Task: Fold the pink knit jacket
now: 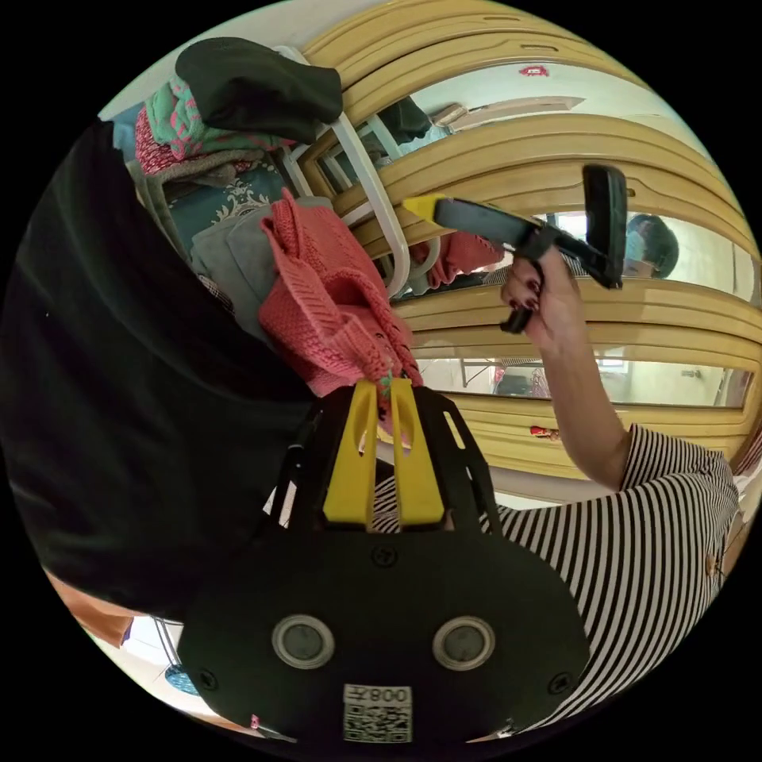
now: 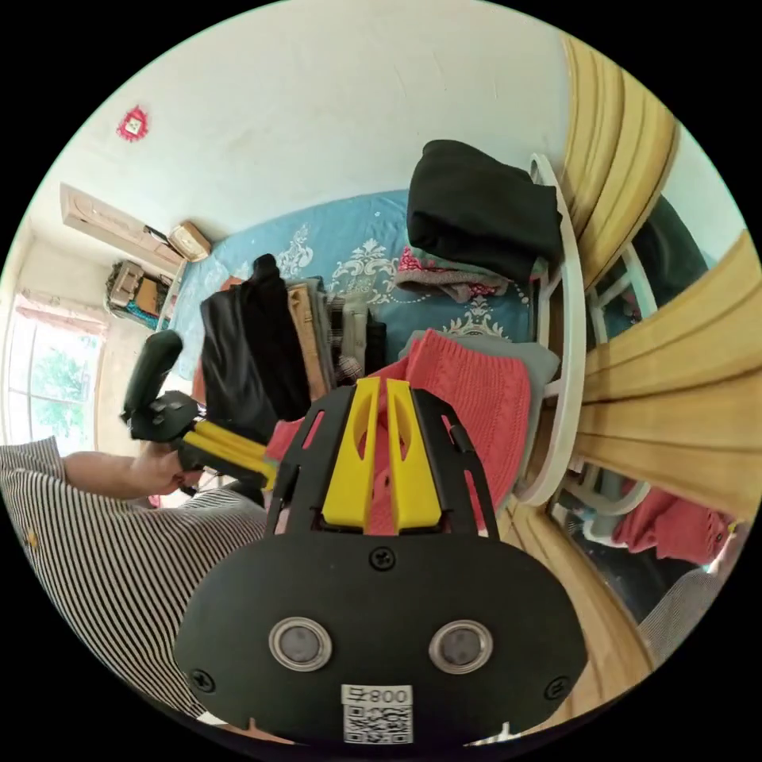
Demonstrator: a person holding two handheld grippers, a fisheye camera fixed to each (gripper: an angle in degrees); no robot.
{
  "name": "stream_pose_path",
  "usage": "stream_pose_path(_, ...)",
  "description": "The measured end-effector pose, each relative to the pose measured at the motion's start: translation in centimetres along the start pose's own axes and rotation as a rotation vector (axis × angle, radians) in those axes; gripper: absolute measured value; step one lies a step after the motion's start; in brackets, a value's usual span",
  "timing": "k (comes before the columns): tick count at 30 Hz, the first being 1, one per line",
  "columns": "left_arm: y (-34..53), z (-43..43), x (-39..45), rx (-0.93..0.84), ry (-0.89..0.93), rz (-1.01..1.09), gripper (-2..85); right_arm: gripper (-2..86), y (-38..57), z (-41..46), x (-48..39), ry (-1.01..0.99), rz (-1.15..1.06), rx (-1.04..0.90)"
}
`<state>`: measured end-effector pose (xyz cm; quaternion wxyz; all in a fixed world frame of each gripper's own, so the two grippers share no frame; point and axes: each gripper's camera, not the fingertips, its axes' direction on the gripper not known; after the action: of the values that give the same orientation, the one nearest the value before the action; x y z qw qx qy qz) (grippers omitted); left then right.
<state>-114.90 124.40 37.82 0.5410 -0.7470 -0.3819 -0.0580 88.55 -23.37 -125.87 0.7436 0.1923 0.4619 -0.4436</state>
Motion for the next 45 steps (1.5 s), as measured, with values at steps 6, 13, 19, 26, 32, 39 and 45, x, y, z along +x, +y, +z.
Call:
stream_pose_path(6, 2.4, 3.2, 0.0, 0.036, -0.074, -0.047, 3.3, 9.1, -10.3, 11.7, 0.4, 0.046, -0.091, -0.236)
stream_pose_path(13, 4.2, 5.7, -1.4, 0.080, -0.110, -0.081, 3.3, 5.4, -12.4, 20.0, -0.9, 0.223, -0.113, -0.391)
stream_pose_path(19, 6.6, 6.8, -3.4, 0.109, -0.093, -0.110, 3.3, 4.0, -7.6, 12.2, 0.0, 0.184, -0.126, -0.299)
stream_pose_path(26, 8.1, 8.6, -4.6, 0.074, -0.075, -0.064, 3.4, 4.6, 5.0, 13.2, -0.2, 0.083, -0.144, -0.596)
stream_pose_path(32, 9.4, 11.4, -4.2, 0.018, -0.099, -0.010, 3.4, 5.7, 3.2, 9.2, 0.3, -0.035, -0.080, -0.499)
stream_pose_path(39, 11.8, 13.3, -4.4, 0.025, -0.104, -0.010, 3.4, 8.6, -7.2, 5.4, 5.5, -0.129, -0.032, -0.233)
stream_pose_path(45, 14.4, 15.3, -4.2, 0.028, -0.101, -0.024, 3.4, 11.5, -19.0, 15.7, 8.0, -0.107, -0.017, -0.327)
